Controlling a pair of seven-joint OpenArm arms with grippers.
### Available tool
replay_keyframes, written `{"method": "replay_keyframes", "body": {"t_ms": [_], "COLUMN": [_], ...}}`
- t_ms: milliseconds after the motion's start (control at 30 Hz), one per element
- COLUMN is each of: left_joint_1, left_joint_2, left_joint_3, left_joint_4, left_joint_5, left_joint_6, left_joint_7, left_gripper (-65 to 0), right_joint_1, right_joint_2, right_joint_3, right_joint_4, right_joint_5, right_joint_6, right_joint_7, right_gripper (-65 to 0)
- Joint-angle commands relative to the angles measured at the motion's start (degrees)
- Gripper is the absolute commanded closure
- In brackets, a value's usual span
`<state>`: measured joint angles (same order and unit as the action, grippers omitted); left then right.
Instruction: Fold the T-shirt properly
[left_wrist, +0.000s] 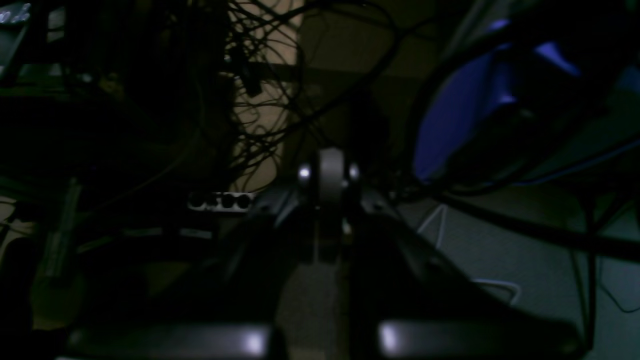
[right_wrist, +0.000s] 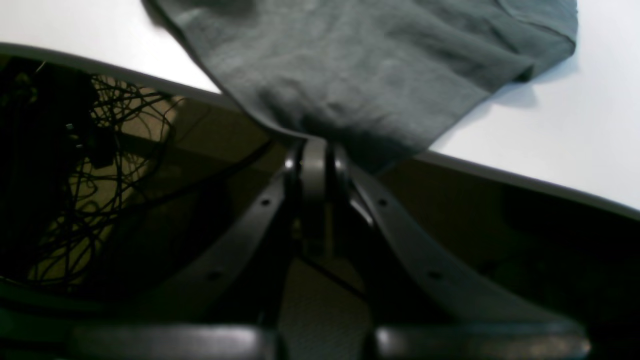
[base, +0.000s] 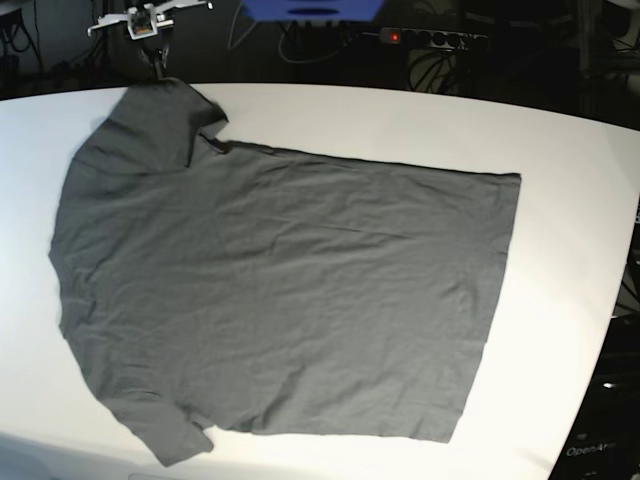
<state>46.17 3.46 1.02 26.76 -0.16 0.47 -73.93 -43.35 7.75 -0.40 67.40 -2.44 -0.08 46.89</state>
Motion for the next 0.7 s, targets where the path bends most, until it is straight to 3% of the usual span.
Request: {"method": "replay_keyframes", "body": {"t_ms": [0, 333, 667], "left_joint_1": [1.7, 3.3, 12.8], "left_joint_2": [-0.1, -2.3, -3.8], "left_joint_3": [0.1, -0.2, -0.2], "left_joint_4": [0.0, 2.6, 24.8], "left_joint_5": [0.1, 0.1, 0.1], "left_joint_6": [0.1, 0.1, 0.2], "left_joint_7": [-1.4, -1.5, -1.2], "left_gripper": [-2.6, -3.2, -3.9], "right_joint_1": [-0.9, -0.9, 0.8], "right_joint_2": [0.4, 0.4, 0.5], "right_joint_3": [0.2, 0.2, 0.2], "right_joint_4": [0.4, 0.4, -3.4], "right_joint_5": [0.5, 0.5, 0.5], "right_joint_6": [-0.2, -0.2, -0.2], "right_joint_7": [1.4, 1.4, 1.5], "right_gripper": [-0.7, -0.9, -0.9]}}
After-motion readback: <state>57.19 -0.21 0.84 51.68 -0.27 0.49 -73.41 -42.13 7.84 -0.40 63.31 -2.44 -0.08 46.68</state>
